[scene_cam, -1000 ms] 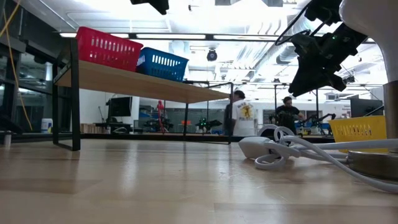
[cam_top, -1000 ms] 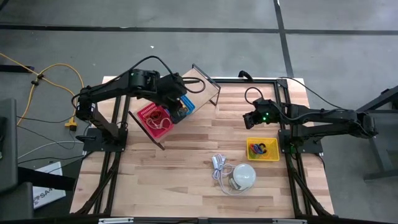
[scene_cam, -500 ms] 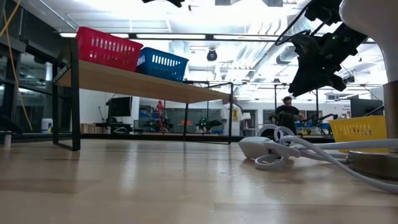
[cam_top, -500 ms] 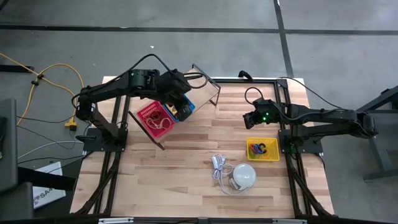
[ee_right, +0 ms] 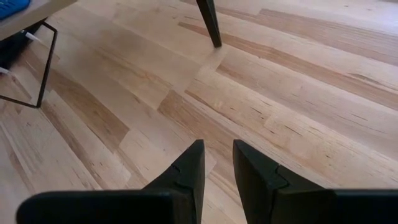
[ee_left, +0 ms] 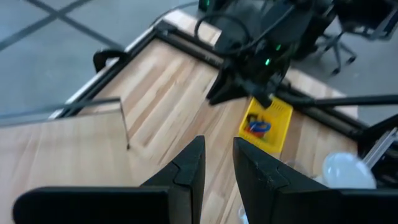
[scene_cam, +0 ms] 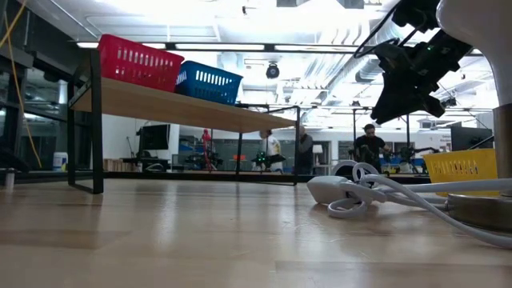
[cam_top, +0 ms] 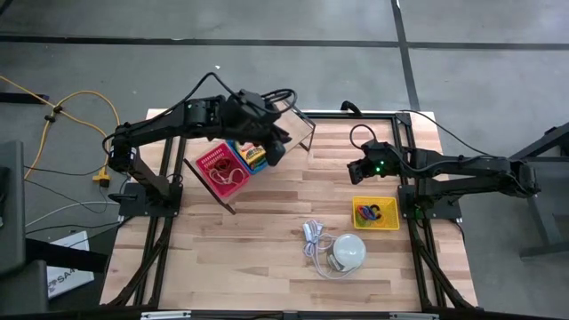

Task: Pick & Place Office Desk Supplies
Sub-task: Put the yellow bin with the spring keychains on the shelf

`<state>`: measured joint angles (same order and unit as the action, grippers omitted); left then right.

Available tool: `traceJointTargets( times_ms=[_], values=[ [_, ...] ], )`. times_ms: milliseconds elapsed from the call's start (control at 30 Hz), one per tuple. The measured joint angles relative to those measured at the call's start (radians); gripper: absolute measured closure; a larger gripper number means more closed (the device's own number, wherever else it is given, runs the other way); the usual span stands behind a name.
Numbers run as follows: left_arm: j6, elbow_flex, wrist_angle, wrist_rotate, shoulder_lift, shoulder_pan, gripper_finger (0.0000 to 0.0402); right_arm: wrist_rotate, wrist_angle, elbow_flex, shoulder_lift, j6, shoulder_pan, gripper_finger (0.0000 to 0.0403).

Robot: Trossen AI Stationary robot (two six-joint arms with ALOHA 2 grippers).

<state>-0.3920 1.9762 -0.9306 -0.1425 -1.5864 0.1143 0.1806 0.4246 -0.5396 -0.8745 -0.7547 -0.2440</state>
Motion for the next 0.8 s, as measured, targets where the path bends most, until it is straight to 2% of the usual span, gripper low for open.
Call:
traceJointTargets(
  times_ms=[300,800],
  values=[
    [0.0,0.0,0.14,-0.001,0.0,0.0,0.0323,0.0,-0.066,0.0,0.0,0.0,0.0,0.0332],
    [0.0,0.0,0.351,0.0,-0.001,0.0,0.0323,-0.027,0.024,0.0,-0.005,0.043,0.0,0.0332]
  ],
)
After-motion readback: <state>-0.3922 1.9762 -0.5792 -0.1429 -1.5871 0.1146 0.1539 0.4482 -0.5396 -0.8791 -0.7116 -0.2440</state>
